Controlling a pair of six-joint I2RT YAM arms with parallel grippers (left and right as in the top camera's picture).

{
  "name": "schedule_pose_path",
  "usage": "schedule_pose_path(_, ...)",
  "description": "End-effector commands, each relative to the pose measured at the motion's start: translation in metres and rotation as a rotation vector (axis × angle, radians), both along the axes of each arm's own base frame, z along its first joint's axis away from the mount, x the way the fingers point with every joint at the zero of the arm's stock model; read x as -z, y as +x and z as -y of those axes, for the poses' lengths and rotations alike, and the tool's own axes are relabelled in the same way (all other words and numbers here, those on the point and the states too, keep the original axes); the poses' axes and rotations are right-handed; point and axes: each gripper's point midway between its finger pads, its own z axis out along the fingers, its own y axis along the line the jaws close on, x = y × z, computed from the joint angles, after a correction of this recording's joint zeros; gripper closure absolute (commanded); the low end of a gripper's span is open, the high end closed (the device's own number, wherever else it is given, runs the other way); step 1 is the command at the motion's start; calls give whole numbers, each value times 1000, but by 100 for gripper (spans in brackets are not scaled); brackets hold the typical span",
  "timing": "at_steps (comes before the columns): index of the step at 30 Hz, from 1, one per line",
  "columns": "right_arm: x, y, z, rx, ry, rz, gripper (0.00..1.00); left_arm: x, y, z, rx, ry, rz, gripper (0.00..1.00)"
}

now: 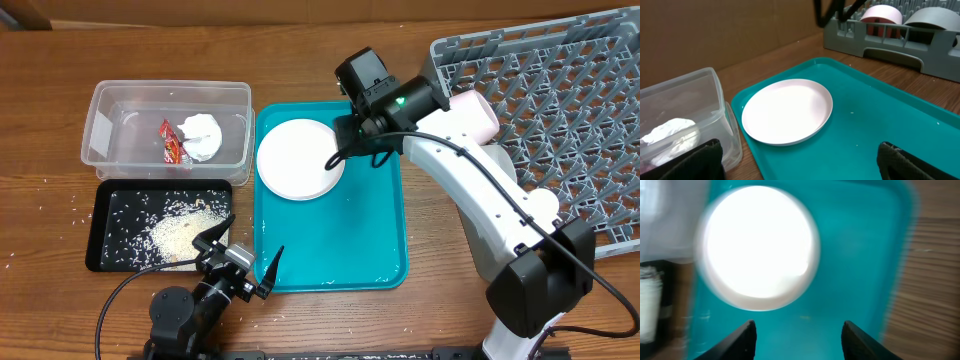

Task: Sort waste into correct bins and load items into the dishwasher
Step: 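Place the pink bowl in the dish rack, then grasp the white plate edge with the right gripper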

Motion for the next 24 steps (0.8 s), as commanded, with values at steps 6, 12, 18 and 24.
schedule_pose_path(6, 79, -12, -12, 299, 150, -114, 39, -1, 0, -1, 2, 6, 13, 0)
schedule_pose_path(12, 124, -17, -11, 320, 192, -84, 50, -1, 0, -1, 2, 6, 13, 0)
schedule_pose_path(18, 153, -28, 7, 347, 107, -99, 64, -1, 0, -1, 2, 6, 13, 0)
schedule_pose_path(24, 153, -31, -8, 294, 162, -150, 53, -1, 0, -1, 2, 6, 13, 0)
